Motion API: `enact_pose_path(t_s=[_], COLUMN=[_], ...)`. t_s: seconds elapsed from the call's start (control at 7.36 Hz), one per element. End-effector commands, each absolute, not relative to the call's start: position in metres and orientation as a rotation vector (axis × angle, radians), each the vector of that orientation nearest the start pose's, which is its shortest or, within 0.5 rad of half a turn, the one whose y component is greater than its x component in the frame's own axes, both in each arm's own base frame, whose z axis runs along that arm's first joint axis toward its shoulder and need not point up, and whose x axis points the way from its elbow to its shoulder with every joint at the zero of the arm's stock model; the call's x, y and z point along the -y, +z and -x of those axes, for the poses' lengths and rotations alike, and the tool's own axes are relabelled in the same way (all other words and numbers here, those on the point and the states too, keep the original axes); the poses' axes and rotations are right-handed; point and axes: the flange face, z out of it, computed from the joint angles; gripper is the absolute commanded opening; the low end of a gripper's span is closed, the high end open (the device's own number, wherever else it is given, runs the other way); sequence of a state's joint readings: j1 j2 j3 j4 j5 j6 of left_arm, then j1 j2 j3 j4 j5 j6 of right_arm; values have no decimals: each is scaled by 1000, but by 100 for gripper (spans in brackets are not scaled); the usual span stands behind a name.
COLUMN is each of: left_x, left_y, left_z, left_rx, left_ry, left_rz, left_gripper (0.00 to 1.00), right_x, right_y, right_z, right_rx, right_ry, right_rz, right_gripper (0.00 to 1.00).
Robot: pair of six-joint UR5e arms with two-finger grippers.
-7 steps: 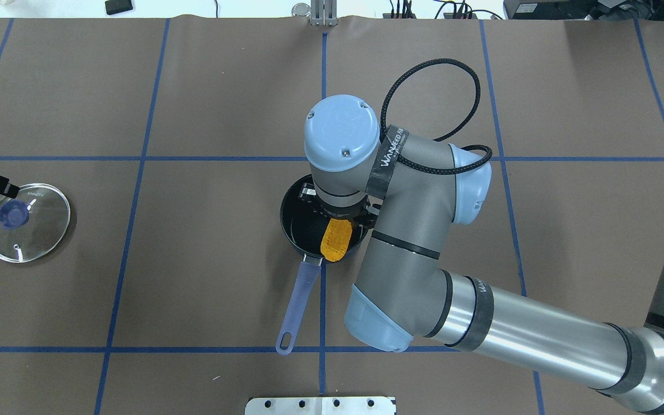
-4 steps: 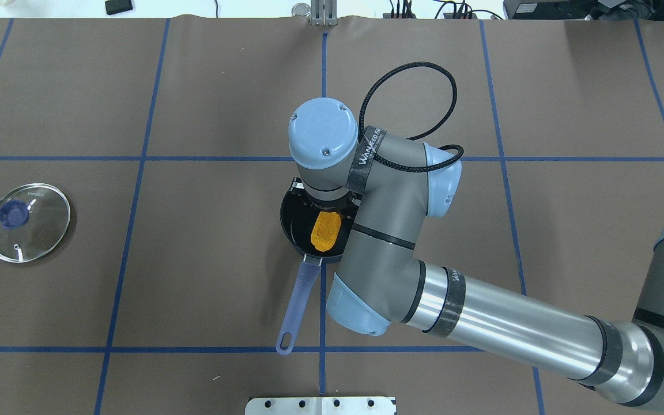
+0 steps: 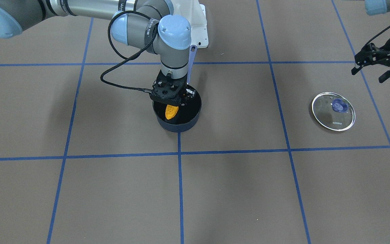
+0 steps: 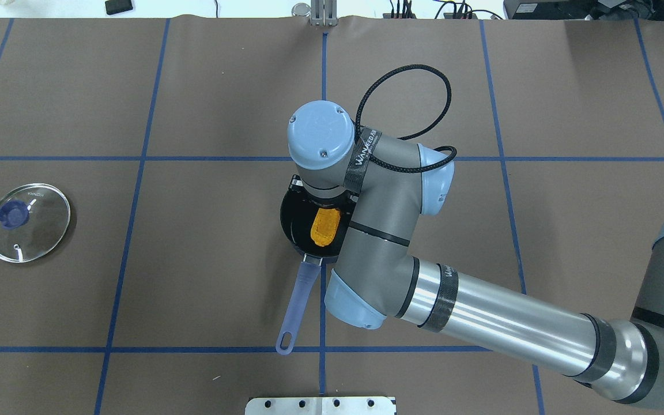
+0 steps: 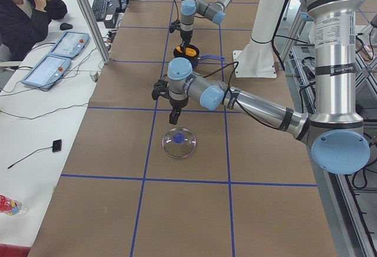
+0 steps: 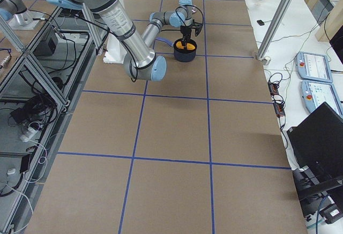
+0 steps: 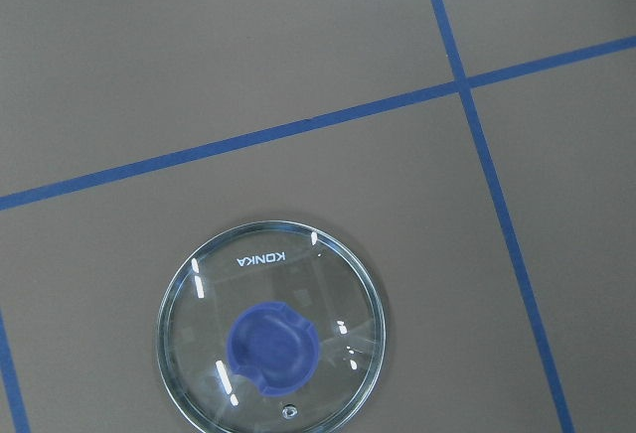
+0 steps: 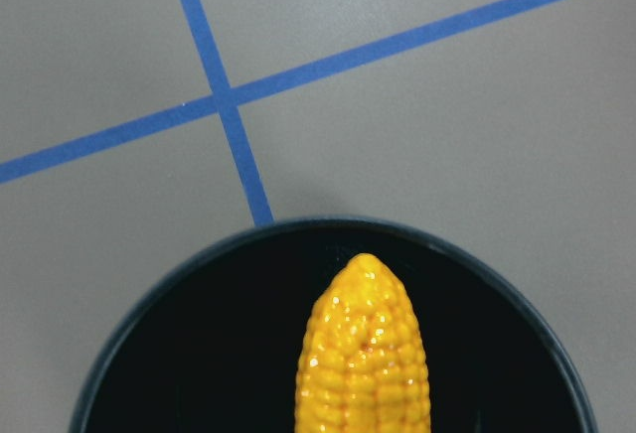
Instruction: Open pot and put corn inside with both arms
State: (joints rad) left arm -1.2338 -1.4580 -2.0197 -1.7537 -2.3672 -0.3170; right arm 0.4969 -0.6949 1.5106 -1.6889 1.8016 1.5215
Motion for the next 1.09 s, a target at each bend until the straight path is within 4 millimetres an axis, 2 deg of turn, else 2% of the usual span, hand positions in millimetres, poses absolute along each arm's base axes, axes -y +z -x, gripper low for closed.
enact_pose_path(t_s=[0.0, 0.14, 0.27, 0.41, 0.54, 0.81, 0.95], left_x=[438, 438, 439, 443, 450, 483, 501], left_y=[464, 464, 466, 475, 478, 471, 469], left_z=[-87, -87, -85, -75, -60, -23, -12], left_rx=[-894, -893, -891, -874, -852, -820, -841], left_ry=[226, 222, 228, 242, 262, 270, 257], left_rz=[-211, -207, -211, -215, -210, -219, -217], left_gripper=[98, 98, 98, 98, 98, 98, 98], right_x=[455, 467, 484, 505, 529, 569, 588], right_y=[158, 153, 146, 146, 158, 218, 246], right_z=[587, 573, 549, 515, 469, 361, 318], right_rx=[737, 751, 773, 796, 816, 814, 800], right_ry=[346, 359, 350, 334, 302, 198, 132], right_rz=[-2, -11, -34, -35, -45, -81, -107], right_gripper=[100, 100, 100, 100, 100, 100, 100])
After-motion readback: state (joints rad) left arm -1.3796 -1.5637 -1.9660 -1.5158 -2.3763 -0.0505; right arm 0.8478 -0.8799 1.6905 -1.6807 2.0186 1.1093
